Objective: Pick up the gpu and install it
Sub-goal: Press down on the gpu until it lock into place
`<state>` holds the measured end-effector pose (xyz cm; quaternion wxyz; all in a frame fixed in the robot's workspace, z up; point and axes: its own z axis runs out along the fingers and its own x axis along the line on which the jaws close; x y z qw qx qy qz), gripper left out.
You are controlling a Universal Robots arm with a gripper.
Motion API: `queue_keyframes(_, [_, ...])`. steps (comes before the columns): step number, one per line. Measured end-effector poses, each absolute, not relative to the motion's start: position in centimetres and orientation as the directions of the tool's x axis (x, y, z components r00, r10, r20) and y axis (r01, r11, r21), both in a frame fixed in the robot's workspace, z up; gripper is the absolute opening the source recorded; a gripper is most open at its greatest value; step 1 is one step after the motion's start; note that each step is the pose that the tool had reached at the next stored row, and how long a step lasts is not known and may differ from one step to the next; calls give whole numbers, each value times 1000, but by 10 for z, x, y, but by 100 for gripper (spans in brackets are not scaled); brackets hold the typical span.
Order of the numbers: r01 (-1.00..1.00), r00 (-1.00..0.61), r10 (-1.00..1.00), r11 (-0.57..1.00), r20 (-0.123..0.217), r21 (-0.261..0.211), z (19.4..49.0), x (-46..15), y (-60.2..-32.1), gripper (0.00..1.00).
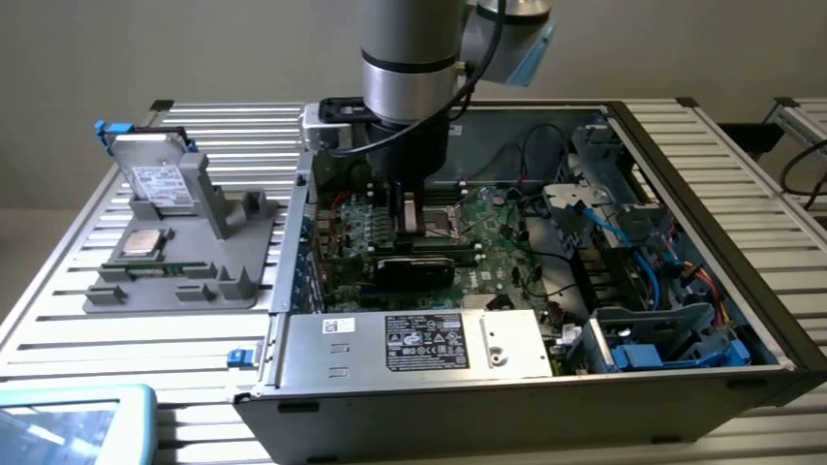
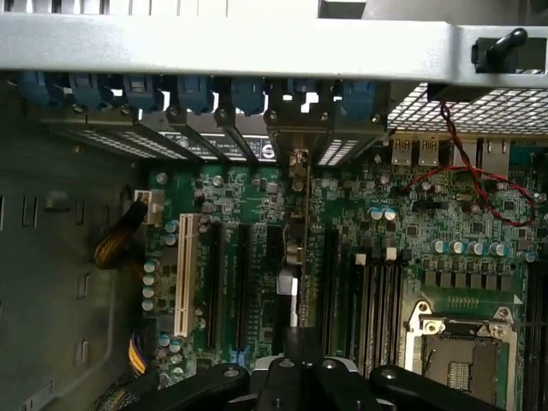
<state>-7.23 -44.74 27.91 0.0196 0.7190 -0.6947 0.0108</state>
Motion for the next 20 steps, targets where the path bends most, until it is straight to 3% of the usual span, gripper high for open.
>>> queue_keyframes(15, [-1000, 24, -999, -23, 36, 14, 264, -70, -448, 11])
queue_keyframes(20, [-1000, 22, -999, -22, 35, 20, 275, -71, -448, 11])
